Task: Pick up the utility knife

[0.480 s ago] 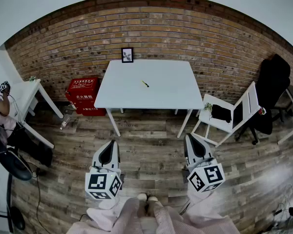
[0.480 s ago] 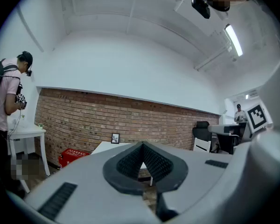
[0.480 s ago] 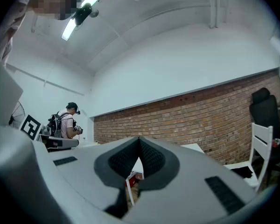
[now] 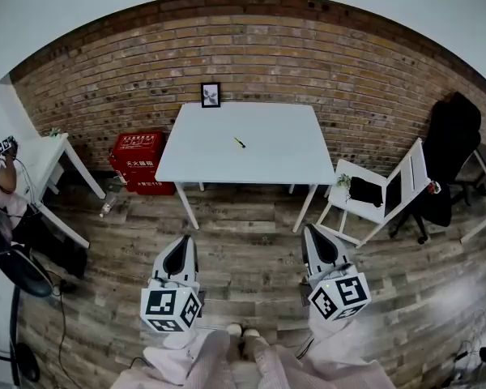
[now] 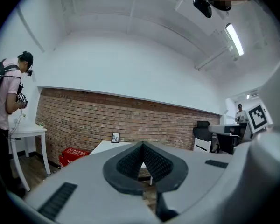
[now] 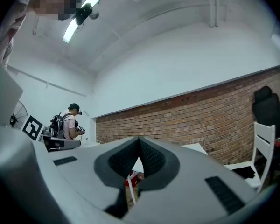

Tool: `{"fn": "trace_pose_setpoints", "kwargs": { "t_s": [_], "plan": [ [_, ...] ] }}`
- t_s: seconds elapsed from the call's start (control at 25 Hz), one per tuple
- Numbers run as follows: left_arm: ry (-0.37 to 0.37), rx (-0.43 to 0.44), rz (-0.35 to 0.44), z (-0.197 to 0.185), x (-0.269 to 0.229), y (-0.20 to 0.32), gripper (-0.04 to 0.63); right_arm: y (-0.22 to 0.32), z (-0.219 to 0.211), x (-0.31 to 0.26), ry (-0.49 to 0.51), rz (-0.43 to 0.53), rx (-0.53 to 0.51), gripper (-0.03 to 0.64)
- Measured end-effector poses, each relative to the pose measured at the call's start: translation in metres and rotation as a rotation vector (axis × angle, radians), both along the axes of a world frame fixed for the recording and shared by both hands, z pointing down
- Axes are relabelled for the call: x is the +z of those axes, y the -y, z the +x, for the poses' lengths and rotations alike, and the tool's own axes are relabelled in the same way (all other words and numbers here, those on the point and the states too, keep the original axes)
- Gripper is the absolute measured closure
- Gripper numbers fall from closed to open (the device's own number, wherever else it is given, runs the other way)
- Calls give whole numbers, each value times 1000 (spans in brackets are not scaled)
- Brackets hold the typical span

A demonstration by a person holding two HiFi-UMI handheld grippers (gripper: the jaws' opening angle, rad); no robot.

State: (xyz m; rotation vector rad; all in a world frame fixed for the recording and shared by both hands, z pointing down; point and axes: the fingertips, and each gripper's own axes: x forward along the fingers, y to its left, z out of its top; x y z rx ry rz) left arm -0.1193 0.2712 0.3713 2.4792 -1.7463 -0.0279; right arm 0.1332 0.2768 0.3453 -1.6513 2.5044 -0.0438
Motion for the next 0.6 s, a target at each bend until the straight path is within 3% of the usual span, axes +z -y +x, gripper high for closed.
{"fn": "trace_pose_setpoints", "kwargs": {
  "t_s": [0.44, 0.6],
  "plan": [
    [-6, 4, -12, 12, 8, -2, 601, 6, -1, 22, 23, -62, -73, 610],
    [1, 2, -18, 13, 10, 3, 601, 13, 4, 23, 36, -73, -68, 571]
  ]
}}
